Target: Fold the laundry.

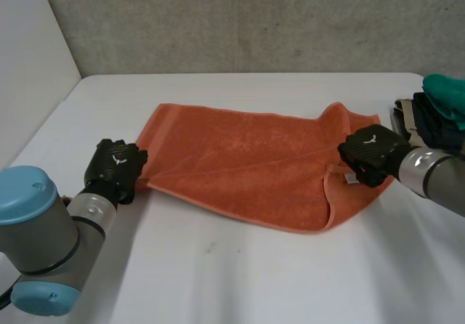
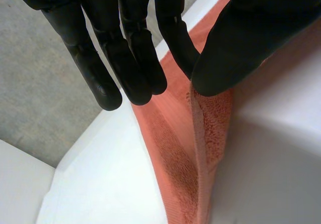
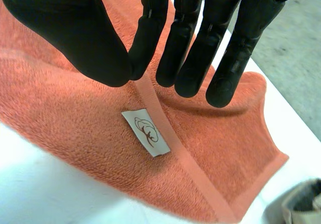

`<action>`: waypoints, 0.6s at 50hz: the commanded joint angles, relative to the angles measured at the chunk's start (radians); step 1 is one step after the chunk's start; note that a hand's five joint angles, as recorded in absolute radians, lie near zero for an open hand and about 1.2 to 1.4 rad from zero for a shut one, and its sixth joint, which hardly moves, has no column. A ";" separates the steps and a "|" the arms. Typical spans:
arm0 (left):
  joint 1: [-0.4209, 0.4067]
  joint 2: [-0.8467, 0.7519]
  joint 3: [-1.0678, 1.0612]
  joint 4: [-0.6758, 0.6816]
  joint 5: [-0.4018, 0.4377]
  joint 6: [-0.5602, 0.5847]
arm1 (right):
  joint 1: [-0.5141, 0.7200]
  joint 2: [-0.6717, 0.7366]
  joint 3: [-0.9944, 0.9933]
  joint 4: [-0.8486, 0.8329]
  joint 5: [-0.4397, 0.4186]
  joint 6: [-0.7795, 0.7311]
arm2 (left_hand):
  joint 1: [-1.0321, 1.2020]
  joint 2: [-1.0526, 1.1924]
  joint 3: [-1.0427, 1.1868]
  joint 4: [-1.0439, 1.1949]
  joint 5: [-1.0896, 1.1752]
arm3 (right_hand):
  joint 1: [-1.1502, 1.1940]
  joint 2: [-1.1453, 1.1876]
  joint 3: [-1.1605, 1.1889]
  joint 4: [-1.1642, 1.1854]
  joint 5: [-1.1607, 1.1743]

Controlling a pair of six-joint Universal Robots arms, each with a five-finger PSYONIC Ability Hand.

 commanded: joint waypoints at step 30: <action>0.001 -0.022 0.010 -0.003 -0.001 0.000 | 0.040 0.145 -0.041 0.073 -0.079 -0.334 | 0.166 0.127 0.126 0.128 0.122 | -0.443 -0.620 -0.629 -0.635 -0.615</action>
